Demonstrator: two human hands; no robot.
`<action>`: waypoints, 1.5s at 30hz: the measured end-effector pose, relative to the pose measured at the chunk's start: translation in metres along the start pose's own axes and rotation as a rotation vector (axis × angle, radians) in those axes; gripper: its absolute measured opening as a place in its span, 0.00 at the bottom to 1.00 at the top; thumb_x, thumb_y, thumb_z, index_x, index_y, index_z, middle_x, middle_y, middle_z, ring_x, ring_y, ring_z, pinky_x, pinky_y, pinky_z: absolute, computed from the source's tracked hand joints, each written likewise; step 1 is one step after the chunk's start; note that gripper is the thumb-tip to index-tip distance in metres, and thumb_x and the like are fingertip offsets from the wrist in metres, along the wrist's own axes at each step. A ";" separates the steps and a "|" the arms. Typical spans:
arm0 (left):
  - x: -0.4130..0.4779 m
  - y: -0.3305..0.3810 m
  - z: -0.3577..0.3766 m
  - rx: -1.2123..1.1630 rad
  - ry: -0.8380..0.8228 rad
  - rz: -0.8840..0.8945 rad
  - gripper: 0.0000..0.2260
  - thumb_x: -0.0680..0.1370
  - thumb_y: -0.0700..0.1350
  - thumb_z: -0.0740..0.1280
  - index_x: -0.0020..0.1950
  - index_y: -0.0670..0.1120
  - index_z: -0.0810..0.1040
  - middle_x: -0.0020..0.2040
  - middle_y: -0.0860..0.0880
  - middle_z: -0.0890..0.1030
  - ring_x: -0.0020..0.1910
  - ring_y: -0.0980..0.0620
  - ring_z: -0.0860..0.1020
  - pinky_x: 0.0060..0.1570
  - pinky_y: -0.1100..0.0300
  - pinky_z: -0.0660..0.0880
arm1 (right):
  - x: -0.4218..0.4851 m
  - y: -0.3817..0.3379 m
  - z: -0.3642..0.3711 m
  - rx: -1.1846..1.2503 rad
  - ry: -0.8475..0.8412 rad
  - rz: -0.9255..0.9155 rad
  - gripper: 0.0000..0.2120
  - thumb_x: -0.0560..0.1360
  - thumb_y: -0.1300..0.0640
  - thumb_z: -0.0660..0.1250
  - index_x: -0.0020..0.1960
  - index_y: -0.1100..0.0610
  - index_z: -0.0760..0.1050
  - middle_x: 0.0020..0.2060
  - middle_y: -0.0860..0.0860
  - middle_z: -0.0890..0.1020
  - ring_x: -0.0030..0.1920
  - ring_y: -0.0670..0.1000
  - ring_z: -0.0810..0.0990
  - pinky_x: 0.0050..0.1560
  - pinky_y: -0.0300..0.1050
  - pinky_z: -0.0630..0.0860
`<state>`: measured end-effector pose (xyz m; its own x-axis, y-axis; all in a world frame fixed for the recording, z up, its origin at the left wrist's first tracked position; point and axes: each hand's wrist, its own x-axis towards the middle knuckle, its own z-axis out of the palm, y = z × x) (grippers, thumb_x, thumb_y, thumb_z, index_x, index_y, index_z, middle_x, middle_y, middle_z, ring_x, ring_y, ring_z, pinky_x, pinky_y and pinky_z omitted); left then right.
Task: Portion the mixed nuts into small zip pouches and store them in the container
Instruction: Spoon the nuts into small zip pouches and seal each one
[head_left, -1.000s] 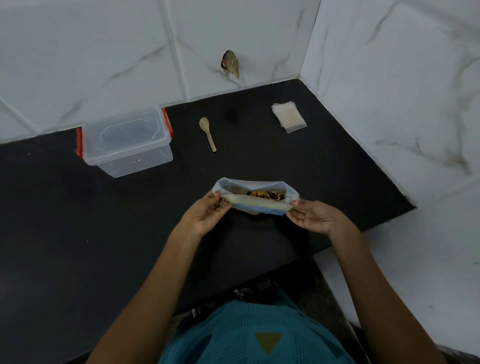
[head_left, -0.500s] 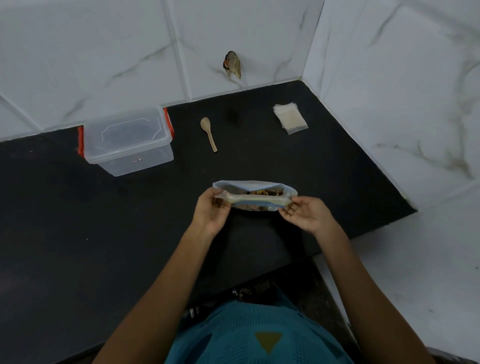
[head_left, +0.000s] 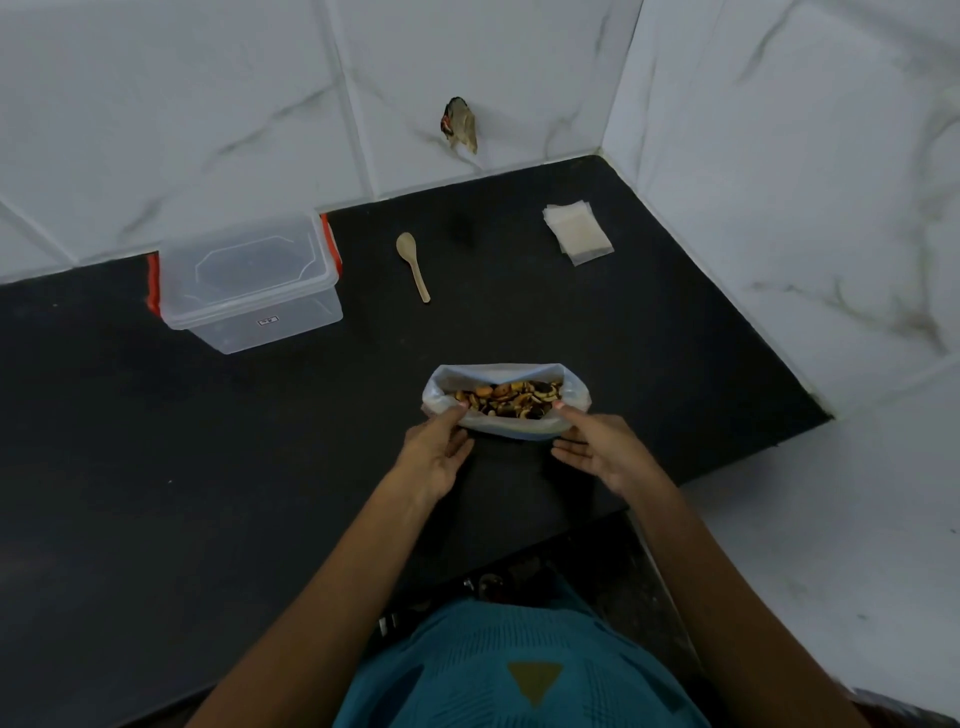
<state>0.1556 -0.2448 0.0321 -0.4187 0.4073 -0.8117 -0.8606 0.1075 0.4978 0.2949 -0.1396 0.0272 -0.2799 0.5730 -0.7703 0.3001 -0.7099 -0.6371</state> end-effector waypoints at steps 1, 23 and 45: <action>-0.001 0.000 0.001 -0.004 -0.008 -0.035 0.20 0.75 0.36 0.66 0.67 0.40 0.68 0.58 0.41 0.75 0.58 0.47 0.74 0.57 0.53 0.73 | 0.000 0.000 0.001 0.022 -0.015 -0.005 0.11 0.74 0.58 0.67 0.54 0.62 0.73 0.46 0.57 0.79 0.47 0.52 0.79 0.44 0.43 0.78; 0.002 -0.005 -0.005 -0.029 -0.346 -0.014 0.13 0.77 0.51 0.63 0.58 0.46 0.73 0.57 0.45 0.77 0.58 0.49 0.75 0.57 0.56 0.71 | 0.000 0.003 -0.002 0.657 -0.246 0.122 0.10 0.74 0.60 0.59 0.53 0.61 0.72 0.50 0.58 0.78 0.53 0.55 0.77 0.55 0.51 0.71; 0.008 0.012 -0.024 1.272 0.074 0.992 0.06 0.78 0.42 0.63 0.54 0.44 0.75 0.51 0.47 0.76 0.46 0.53 0.77 0.44 0.58 0.77 | 0.002 -0.001 -0.002 -0.866 0.336 -0.613 0.15 0.74 0.56 0.66 0.60 0.58 0.73 0.55 0.55 0.77 0.52 0.53 0.77 0.52 0.51 0.76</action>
<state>0.1349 -0.2620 0.0245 -0.6801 0.7326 -0.0253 0.5142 0.5014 0.6958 0.2957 -0.1365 0.0262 -0.3771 0.9036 -0.2030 0.7676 0.1823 -0.6145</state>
